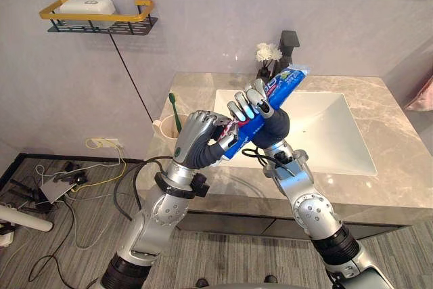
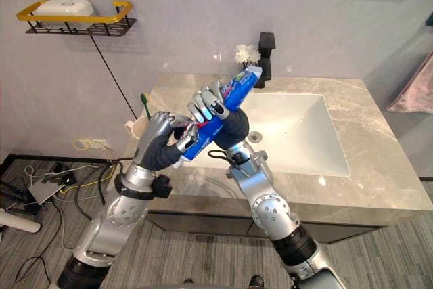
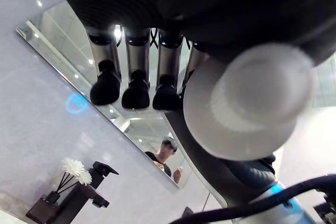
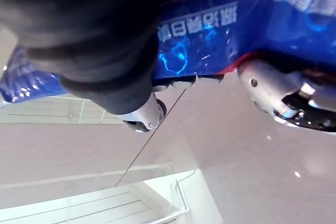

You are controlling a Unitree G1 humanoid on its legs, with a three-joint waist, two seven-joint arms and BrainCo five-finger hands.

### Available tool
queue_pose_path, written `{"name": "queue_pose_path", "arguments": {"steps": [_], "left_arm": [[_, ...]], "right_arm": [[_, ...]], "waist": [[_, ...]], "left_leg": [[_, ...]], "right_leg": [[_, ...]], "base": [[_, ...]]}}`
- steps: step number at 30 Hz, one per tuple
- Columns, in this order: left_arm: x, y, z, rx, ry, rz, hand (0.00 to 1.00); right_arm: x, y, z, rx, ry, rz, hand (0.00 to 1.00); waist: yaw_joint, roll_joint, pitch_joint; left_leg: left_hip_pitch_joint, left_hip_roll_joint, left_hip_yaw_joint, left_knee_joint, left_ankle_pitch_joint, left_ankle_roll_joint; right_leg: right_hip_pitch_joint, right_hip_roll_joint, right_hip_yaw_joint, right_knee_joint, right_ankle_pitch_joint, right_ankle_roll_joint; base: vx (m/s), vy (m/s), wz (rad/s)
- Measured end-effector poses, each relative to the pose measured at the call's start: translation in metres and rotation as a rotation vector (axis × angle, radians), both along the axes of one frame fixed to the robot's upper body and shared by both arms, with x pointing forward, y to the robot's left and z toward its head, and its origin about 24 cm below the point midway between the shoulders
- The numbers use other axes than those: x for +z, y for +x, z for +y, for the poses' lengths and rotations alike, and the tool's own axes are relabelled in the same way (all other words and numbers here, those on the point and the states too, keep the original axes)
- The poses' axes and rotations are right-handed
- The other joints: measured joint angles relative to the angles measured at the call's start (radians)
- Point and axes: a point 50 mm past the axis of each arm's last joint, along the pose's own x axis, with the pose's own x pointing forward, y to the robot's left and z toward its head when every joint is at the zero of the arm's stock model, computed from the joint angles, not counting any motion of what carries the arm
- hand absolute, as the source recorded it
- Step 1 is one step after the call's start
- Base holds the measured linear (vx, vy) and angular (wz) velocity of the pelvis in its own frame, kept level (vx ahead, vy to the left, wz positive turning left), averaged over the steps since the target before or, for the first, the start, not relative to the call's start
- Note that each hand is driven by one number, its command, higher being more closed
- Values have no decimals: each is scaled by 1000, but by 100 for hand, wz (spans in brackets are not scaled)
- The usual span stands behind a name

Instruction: Organize washtable

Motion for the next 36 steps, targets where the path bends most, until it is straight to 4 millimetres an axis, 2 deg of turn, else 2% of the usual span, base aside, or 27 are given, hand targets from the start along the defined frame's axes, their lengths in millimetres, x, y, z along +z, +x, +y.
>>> {"name": "queue_pose_path", "arguments": {"steps": [1,3,13,21,25,31,36], "left_arm": [[3,2,12,69,-39,-13,0],[4,3,19,110,-70,-24,0],[20,-15,25,135,-157,-126,0],[22,-31,56,284,-291,-170,0],[9,-42,79,429,-369,-139,0],[-23,-60,111,676,-428,-31,0],[-87,-65,125,781,-546,273,0]], "right_arm": [[-3,0,-2,-9,-8,7,100],[-5,0,-7,-34,-13,14,100],[-1,2,-16,-83,-6,-6,100],[7,3,-27,-141,16,-41,100],[15,4,-40,-214,35,-77,100],[22,5,-59,-319,67,-103,100],[30,7,-76,-427,83,-120,100]], "waist": [[-2,0,0],[-1,0,0],[0,-1,-1],[6,-6,-4],[25,-6,-4],[33,-8,-5],[53,-20,-13]], "left_leg": [[1,0,2,0,0,0],[3,1,6,-1,0,0],[4,0,10,-2,0,0],[5,1,10,-2,0,0],[4,1,9,-4,0,0],[2,1,-4,-5,0,0],[2,1,-10,-13,1,1]], "right_leg": [[0,1,2,0,0,0],[-1,1,7,0,0,0],[-3,1,12,0,0,0],[-2,1,12,0,0,0],[-2,0,12,0,-1,0],[2,-3,-2,0,-1,1],[3,-5,-9,0,-3,3]], "base": [[0,0,-5],[0,0,-6],[0,0,-1],[0,0,0],[0,0,0],[0,0,7],[0,0,2]]}}
